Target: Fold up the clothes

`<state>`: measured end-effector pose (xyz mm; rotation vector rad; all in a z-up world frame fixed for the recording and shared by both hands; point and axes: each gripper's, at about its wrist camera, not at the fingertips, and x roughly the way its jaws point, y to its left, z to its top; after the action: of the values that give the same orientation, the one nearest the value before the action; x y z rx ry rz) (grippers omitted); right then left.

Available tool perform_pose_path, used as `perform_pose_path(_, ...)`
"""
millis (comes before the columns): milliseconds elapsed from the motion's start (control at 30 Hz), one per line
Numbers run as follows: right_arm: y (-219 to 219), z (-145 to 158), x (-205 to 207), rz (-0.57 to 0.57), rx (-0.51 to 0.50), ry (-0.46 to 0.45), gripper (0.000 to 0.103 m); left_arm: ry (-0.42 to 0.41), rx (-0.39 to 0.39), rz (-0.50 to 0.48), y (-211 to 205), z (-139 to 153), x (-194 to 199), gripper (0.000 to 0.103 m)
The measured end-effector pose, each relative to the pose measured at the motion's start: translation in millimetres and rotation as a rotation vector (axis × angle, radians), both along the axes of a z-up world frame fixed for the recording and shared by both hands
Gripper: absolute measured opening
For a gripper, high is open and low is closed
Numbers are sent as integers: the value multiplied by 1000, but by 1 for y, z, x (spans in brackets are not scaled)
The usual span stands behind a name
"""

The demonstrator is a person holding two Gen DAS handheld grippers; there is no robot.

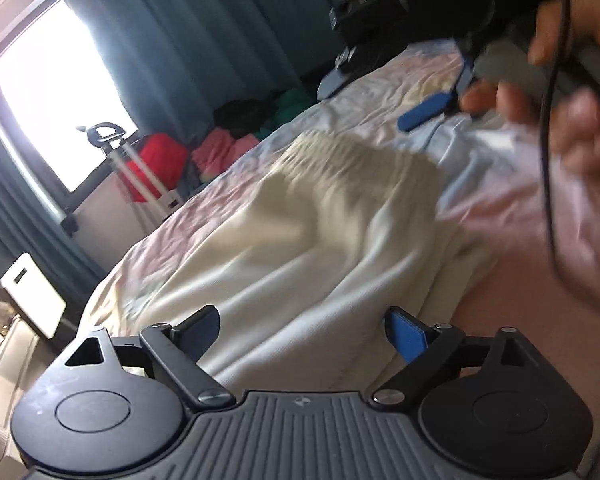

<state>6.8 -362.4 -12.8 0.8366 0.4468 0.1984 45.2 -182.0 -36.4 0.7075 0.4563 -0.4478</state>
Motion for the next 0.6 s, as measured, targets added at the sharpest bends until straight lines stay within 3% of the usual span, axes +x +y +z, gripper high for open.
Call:
perform_pose_path(133,17,13,15,89,-43,-10,80,63,-44,117,31,-14,-5,92)
perform_pose_path(267,43,20,47,163,-258,83,80,89,-47,89,38,-18,-6,91)
perform_pose_path(467,64,-10,89,252,-323,204,76,109,-74,64,41,-23,-1,92)
perform_pose_path(500,66,-16,95,252,-335,224,70,113,-83,62,42,-24,0,92)
perform_pose_path(533,63,-21,101,252,-321,246,55,117,-91,61,42,-25,2,92)
perform_pose_path(600,57,-27,111,242,-273,273,41,124,-108,57,43,-27,5,92)
